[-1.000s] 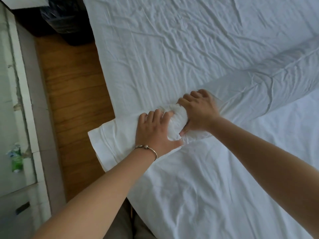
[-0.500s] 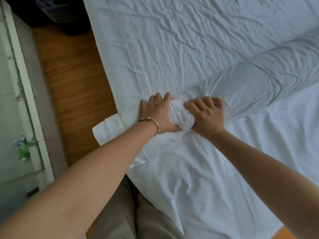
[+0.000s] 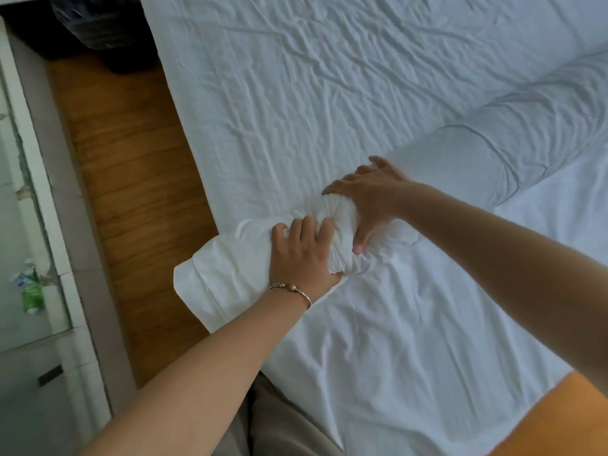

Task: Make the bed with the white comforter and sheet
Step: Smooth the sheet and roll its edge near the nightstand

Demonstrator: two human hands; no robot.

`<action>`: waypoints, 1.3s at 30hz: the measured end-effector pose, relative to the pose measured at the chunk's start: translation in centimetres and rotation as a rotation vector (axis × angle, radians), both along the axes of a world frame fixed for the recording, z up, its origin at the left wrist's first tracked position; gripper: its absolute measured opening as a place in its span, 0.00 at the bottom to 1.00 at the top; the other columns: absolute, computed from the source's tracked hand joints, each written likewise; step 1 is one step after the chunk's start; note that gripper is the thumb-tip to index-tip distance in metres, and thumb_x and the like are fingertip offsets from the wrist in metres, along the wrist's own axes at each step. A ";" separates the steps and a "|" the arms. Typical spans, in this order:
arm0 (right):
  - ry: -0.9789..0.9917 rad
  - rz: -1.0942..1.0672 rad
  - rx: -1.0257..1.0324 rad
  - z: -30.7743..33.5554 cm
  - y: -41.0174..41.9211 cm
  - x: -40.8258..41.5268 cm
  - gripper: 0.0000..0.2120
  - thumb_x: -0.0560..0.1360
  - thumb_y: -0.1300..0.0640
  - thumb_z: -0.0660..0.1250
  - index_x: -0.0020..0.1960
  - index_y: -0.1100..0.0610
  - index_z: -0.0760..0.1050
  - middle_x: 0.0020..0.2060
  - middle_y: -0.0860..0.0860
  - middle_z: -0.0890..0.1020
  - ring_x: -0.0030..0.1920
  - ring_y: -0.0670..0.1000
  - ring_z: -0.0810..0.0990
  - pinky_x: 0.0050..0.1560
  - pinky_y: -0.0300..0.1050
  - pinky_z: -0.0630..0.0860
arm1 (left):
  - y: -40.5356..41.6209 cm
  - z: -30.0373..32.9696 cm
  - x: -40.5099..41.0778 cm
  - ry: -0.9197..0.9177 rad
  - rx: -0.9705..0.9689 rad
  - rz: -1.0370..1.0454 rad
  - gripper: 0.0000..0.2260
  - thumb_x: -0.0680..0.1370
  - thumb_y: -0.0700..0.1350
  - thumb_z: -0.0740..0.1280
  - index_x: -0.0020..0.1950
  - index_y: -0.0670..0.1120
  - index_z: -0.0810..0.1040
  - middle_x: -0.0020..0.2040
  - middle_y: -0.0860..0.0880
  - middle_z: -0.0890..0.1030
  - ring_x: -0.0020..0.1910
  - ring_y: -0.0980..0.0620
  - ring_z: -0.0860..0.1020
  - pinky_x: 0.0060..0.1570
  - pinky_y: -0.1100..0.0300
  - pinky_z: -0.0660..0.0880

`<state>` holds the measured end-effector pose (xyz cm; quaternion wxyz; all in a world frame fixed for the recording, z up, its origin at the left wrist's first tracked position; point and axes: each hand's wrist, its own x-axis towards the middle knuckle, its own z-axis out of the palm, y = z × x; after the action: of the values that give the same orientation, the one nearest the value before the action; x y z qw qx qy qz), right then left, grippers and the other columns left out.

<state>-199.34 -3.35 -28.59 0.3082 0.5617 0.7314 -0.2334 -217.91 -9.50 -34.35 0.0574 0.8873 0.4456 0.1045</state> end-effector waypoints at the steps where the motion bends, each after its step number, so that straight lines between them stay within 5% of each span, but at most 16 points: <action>1: -0.002 -0.015 0.059 -0.2 -0.6 -0.2 0.59 0.46 0.22 0.71 0.73 0.40 0.58 0.68 0.43 0.71 0.69 0.52 0.67 0.73 0.55 0.51 | -0.4 0.2 0.0 0.008 -0.020 -0.005 0.40 0.55 0.67 0.73 0.59 0.46 0.71 0.45 0.47 0.72 0.43 0.46 0.69 0.47 0.49 0.63; 6: 0.033 -0.109 0.321 -1.1 -5.3 -0.1 0.53 0.43 0.22 0.69 0.64 0.43 0.70 0.53 0.42 0.77 0.56 0.51 0.73 0.62 0.49 0.59 | 0.6 3.1 -1.5 0.054 -0.228 -0.136 0.42 0.60 0.78 0.59 0.65 0.51 0.71 0.50 0.50 0.74 0.49 0.48 0.73 0.49 0.52 0.67; 10: 0.069 -0.185 0.497 -2.4 -8.9 0.0 0.45 0.43 0.24 0.71 0.55 0.47 0.77 0.44 0.45 0.79 0.46 0.54 0.77 0.57 0.51 0.60 | 5.0 5.1 -1.5 0.026 -0.675 -0.089 0.41 0.62 0.74 0.68 0.70 0.58 0.64 0.62 0.56 0.72 0.64 0.52 0.70 0.62 0.54 0.64; 13: 0.111 -0.207 0.720 -3.4 -11.8 -0.1 0.33 0.55 0.27 0.68 0.50 0.48 0.79 0.40 0.46 0.78 0.44 0.55 0.77 0.55 0.52 0.63 | 5.0 4.3 -0.7 0.214 -0.871 -0.093 0.51 0.57 0.76 0.69 0.75 0.63 0.53 0.73 0.55 0.65 0.71 0.49 0.64 0.68 0.47 0.64; 15: 0.165 -0.218 0.907 -4.0 -13.7 -0.4 0.19 0.64 0.38 0.68 0.48 0.49 0.80 0.39 0.46 0.79 0.44 0.55 0.77 0.55 0.51 0.65 | 3.6 3.7 -0.3 0.244 -0.945 -0.077 0.54 0.54 0.76 0.71 0.74 0.65 0.51 0.72 0.53 0.66 0.69 0.48 0.68 0.65 0.47 0.68; 17: 0.173 -0.228 1.021 -4.3 -14.9 -0.8 0.12 0.63 0.49 0.71 0.47 0.49 0.80 0.39 0.45 0.80 0.44 0.54 0.76 0.55 0.51 0.65 | 2.3 3.5 -0.2 0.226 -0.841 -0.053 0.51 0.54 0.74 0.72 0.72 0.64 0.53 0.66 0.52 0.70 0.65 0.48 0.70 0.61 0.49 0.71; 19: 0.145 -0.230 0.997 -3.8 -15.6 -0.9 0.17 0.60 0.51 0.75 0.48 0.49 0.79 0.41 0.45 0.80 0.46 0.53 0.75 0.56 0.51 0.64 | 1.0 3.6 -0.1 0.189 -0.692 -0.027 0.47 0.55 0.72 0.72 0.70 0.62 0.57 0.61 0.51 0.71 0.62 0.48 0.72 0.57 0.50 0.70; 22: 0.101 -0.219 0.728 -0.8 -16.0 -0.9 0.38 0.49 0.43 0.82 0.57 0.48 0.76 0.51 0.45 0.79 0.53 0.54 0.75 0.59 0.52 0.60 | -1.7 3.0 0.0 0.166 -0.496 -0.005 0.43 0.57 0.69 0.73 0.67 0.57 0.61 0.56 0.51 0.72 0.59 0.48 0.73 0.54 0.51 0.69; 25: 0.054 -0.254 0.375 3.1 -14.7 -1.0 0.44 0.54 0.32 0.77 0.66 0.42 0.67 0.63 0.43 0.72 0.63 0.52 0.69 0.65 0.50 0.57 | -3.8 2.8 0.1 0.177 -0.373 0.000 0.41 0.58 0.70 0.71 0.65 0.54 0.64 0.54 0.49 0.73 0.56 0.47 0.73 0.52 0.51 0.68; 30: -0.052 -0.080 0.083 2.4 -10.7 -0.3 0.66 0.48 0.25 0.73 0.77 0.37 0.41 0.79 0.46 0.48 0.79 0.54 0.46 0.74 0.60 0.36 | -6.1 1.9 0.0 0.072 -0.143 0.000 0.41 0.52 0.69 0.73 0.58 0.52 0.67 0.43 0.48 0.75 0.43 0.45 0.76 0.41 0.52 0.69; 35: -0.077 -0.064 0.151 1.5 -11.9 -1.6 0.58 0.46 0.25 0.74 0.72 0.40 0.59 0.64 0.41 0.72 0.66 0.51 0.68 0.73 0.54 0.55 | -8.0 2.0 -0.4 0.044 -0.123 -0.009 0.40 0.58 0.72 0.68 0.61 0.49 0.68 0.45 0.47 0.74 0.43 0.45 0.73 0.44 0.51 0.68; 39: -0.048 -0.133 0.358 0.6 -15.6 -1.8 0.53 0.43 0.25 0.73 0.63 0.47 0.70 0.53 0.45 0.77 0.56 0.54 0.74 0.65 0.53 0.64 | -8.9 3.2 -1.9 0.080 -0.199 -0.168 0.45 0.60 0.72 0.66 0.70 0.52 0.59 0.54 0.48 0.73 0.51 0.46 0.72 0.50 0.50 0.66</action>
<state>-201.10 -18.92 -27.96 0.2045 0.6600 0.7151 -0.1058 -219.82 -18.44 -31.18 0.1357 0.9149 0.3797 0.0192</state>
